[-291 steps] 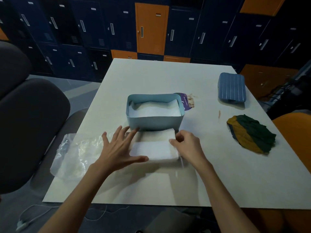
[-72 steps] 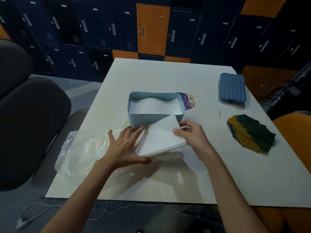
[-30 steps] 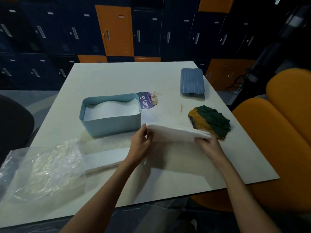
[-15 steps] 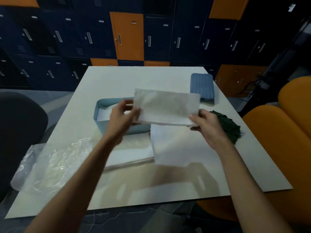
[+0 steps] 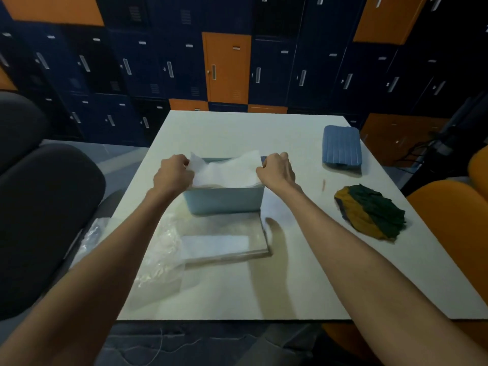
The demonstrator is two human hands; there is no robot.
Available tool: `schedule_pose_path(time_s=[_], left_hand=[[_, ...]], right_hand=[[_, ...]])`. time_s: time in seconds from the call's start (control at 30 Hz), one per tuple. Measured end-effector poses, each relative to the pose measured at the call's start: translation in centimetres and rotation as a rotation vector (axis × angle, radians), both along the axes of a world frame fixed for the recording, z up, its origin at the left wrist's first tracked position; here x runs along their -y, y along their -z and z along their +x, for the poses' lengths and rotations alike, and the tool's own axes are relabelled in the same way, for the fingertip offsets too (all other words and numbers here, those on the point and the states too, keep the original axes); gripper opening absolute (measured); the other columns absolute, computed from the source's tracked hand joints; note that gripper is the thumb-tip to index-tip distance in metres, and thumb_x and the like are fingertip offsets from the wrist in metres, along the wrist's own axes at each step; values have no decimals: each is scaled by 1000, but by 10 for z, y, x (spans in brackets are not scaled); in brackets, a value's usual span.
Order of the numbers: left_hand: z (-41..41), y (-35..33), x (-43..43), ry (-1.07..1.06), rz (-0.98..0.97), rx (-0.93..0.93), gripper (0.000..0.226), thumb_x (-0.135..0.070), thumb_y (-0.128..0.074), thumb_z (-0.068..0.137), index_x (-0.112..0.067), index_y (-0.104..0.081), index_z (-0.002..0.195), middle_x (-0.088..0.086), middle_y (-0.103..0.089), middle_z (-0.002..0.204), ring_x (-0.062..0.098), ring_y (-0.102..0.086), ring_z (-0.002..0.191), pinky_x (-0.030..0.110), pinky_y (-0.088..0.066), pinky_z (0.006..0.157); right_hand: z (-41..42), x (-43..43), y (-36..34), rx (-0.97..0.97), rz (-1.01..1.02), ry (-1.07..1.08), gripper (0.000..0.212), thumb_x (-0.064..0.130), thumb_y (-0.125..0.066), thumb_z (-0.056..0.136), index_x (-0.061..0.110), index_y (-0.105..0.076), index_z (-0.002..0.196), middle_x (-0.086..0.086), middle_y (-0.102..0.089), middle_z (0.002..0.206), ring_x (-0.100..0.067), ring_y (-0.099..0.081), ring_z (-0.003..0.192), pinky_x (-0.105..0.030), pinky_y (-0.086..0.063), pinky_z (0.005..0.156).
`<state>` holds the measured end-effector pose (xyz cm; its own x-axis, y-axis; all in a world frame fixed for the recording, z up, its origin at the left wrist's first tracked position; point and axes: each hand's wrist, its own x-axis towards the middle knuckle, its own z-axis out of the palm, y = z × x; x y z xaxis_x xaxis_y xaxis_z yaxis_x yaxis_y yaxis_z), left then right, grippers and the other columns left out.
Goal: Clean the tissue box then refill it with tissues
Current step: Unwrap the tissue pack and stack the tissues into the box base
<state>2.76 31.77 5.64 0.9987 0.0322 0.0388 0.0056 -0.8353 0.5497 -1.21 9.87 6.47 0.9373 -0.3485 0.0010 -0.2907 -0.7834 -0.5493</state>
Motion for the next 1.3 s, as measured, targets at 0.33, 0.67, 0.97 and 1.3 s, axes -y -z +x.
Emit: schedule_pose_path(time_s=[0.33,0.67,0.97,1.3], left_hand=[[0,8,-5,79,313,49,57,-17,-66,88,-21,-42,140,20,-43,122,40,-49,107,47,-43,85],[11,6,-3,47,424,-190,34,-20,-47,98,-37,-58,125,12,-30,128,38,-32,121,48,-29,80],[20,14,-4,67,326,-280,46,-17,-45,97,-40,-48,138,14,-36,129,40,-36,122,50,-36,90],[-15,12,-19,28,-107,183,43,-32,-55,96,-29,-46,138,12,-49,128,31,-56,110,53,-46,96]], right_hand=[[13,-5,7,-96,-319,-65,32,0,-54,84,6,-43,113,-20,-34,125,-36,-48,103,-36,-40,78],[28,-8,4,-417,-579,-152,37,18,-55,82,30,-56,117,-11,-23,132,-33,-29,103,-43,-32,84],[34,-7,10,-441,-441,-82,46,21,-60,85,27,-50,130,-11,-31,131,-35,-33,113,-48,-35,96],[-16,8,-4,246,104,60,29,22,-53,92,27,-58,121,-9,-52,120,-26,-53,107,-41,-40,94]])
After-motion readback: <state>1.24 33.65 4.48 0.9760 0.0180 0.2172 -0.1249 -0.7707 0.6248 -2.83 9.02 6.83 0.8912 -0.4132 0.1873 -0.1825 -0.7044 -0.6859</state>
